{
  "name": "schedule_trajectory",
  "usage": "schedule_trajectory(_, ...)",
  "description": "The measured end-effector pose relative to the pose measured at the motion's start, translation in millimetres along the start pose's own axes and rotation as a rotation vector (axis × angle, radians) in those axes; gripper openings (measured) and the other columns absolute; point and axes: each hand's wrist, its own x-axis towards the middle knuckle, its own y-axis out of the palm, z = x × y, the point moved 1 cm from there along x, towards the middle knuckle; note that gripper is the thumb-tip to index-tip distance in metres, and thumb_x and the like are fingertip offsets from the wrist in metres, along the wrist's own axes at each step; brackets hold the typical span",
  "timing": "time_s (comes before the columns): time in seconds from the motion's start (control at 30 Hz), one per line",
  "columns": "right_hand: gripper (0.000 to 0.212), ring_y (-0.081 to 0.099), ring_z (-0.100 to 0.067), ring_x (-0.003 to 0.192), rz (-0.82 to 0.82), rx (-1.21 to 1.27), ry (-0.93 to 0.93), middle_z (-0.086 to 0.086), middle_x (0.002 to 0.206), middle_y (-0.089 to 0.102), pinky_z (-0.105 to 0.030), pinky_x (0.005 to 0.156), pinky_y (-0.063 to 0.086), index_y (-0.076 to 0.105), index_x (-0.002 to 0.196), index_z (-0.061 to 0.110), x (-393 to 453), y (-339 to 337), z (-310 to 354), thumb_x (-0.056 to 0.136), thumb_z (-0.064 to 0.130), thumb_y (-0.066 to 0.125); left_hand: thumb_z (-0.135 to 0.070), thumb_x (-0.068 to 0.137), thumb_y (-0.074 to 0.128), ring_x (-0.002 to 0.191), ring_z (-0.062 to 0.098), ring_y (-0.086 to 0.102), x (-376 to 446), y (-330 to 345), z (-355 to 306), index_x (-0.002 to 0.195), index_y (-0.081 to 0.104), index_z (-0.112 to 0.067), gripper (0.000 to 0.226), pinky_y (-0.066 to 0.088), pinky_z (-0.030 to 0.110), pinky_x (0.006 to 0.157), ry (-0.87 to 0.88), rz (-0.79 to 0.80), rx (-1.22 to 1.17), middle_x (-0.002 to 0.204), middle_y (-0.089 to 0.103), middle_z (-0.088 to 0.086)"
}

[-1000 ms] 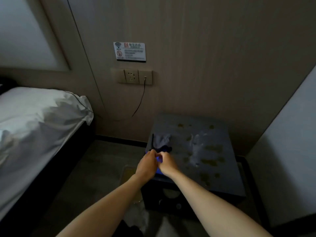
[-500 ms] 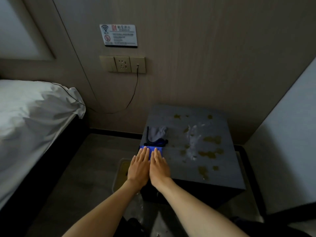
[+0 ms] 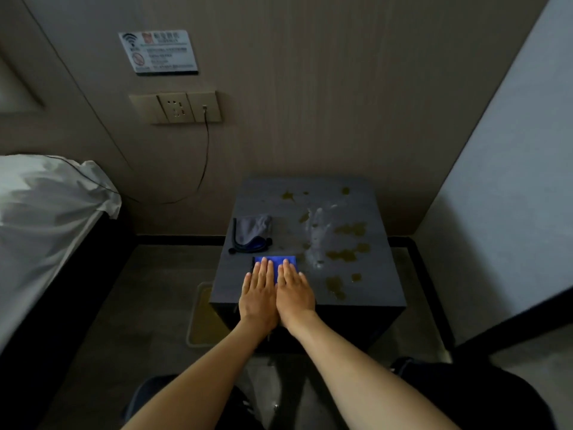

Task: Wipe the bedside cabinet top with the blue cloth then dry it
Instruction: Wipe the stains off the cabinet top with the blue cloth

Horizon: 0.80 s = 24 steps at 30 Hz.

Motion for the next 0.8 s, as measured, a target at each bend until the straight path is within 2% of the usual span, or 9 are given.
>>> schedule_trajectory(0.17,0.063,-0.012,-0.021,0.152,-0.012,0.010,0.037,-0.010,0.164,-0.016,-0.038,0.124,-0.002,-0.010,0.155,0.008,-20.3,2.3,-58.9,0.107,0.022,0.027,-0.047,0.101,0.036,0.147,0.025,-0.027,0.4,-0.5,-60.5,0.151,-0.026,-0.010,0.088,-0.006,0.045,0.124,0.043,0.004,-0.017,0.159,-0.033,0.008)
schedule_trajectory(0.3,0.068,-0.012,-0.022,0.152,-0.032,0.012,0.067,-0.010,0.164,-0.016,-0.040,0.124,-0.001,-0.010,0.155,0.008,-36.7,4.1,-102.9,0.106,0.023,0.035,-0.042,0.103,0.032,0.148,0.023,-0.027,1.7,-4.5,-106.7,0.151,-0.026,-0.011,0.082,-0.009,0.044,0.123,0.064,0.008,-0.037,0.159,-0.032,0.007)
schedule_trajectory(0.4,0.066,-0.012,-0.021,0.152,-0.014,0.032,0.096,-0.010,0.165,-0.015,-0.039,0.124,-0.001,-0.009,0.156,0.008,-44.0,5.6,-134.4,0.107,0.024,0.032,-0.039,0.103,0.032,0.148,0.023,-0.026,2.3,-8.5,-140.1,0.144,-0.031,-0.011,0.080,-0.008,0.044,0.123,0.088,0.021,-0.048,0.160,-0.030,0.006)
schedule_trajectory(0.5,0.065,-0.010,-0.021,0.153,-0.006,0.049,0.109,-0.009,0.165,-0.014,-0.039,0.124,-0.001,-0.007,0.156,0.009,-48.9,4.2,-166.4,0.107,0.025,0.031,-0.037,0.104,0.035,0.148,0.023,-0.026,5.0,-12.9,-170.9,0.148,-0.029,-0.011,0.081,-0.006,0.045,0.123,0.101,0.043,-0.056,0.160,-0.031,0.008)
schedule_trajectory(0.8,0.074,-0.008,-0.020,0.153,-0.002,0.087,0.121,-0.008,0.165,-0.014,-0.037,0.122,0.002,-0.009,0.156,0.009,-69.2,0.9,-236.5,0.104,0.021,0.042,-0.044,0.101,0.039,0.146,0.025,-0.029,10.2,-14.1,-240.7,0.144,-0.031,-0.013,0.087,-0.009,0.047,0.123,0.147,0.059,-0.108,0.158,-0.033,0.009)
